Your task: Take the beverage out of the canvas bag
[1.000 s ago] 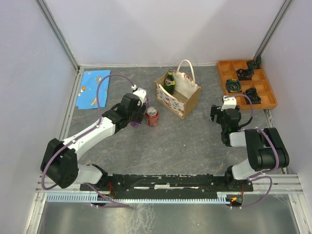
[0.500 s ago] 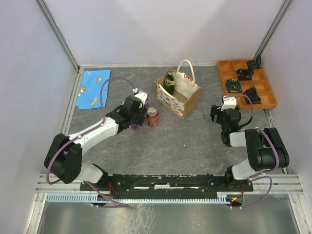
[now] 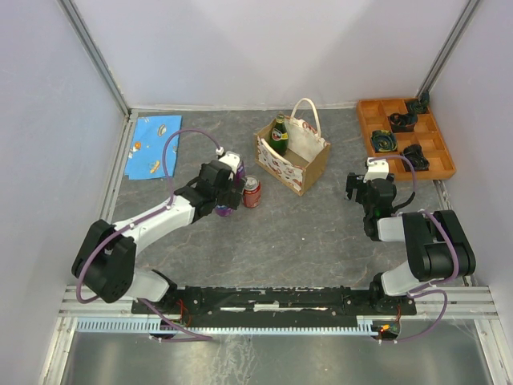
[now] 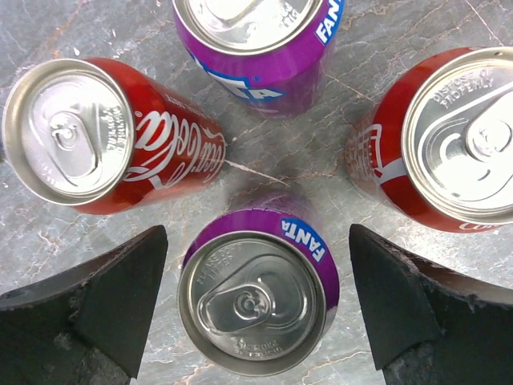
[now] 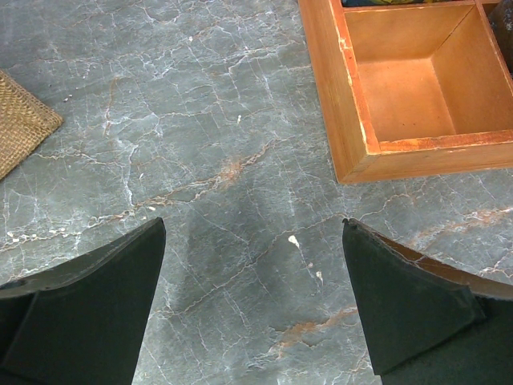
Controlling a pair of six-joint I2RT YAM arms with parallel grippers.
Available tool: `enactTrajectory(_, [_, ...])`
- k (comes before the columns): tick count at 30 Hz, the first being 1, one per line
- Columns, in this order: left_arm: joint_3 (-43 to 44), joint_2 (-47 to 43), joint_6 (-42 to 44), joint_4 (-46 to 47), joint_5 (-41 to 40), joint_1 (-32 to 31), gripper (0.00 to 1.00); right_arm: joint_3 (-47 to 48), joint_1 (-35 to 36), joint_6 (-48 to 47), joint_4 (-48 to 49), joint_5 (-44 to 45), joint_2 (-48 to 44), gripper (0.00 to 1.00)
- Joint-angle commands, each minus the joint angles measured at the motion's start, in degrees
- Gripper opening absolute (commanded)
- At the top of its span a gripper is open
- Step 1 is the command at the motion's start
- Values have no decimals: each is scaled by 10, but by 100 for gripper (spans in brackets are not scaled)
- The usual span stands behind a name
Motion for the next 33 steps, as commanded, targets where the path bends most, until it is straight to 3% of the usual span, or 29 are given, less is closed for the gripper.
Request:
enactTrajectory(1, [2,-28,-23,34,-19,-1,99,16,-1,1,20,3,-1,99])
enactTrajectory(11, [103,-95,15,0,0,-1,100,16,0,1,20,3,-2,99])
enactTrajectory(19, [246,-26,79,64,72,-1,88,16,0,1,20,3,-1,99])
enactTrajectory(21, [290,11,85,75,100,-1,81,16,-1,1,20,3,-2,99])
enactTrajectory(26, [418,115,86,88,162,0,35,16,-1,1,20,3,-1,99])
enactTrajectory(33, [534,243,78,98,196,10,31,16,-1,1,20,2,-1,99])
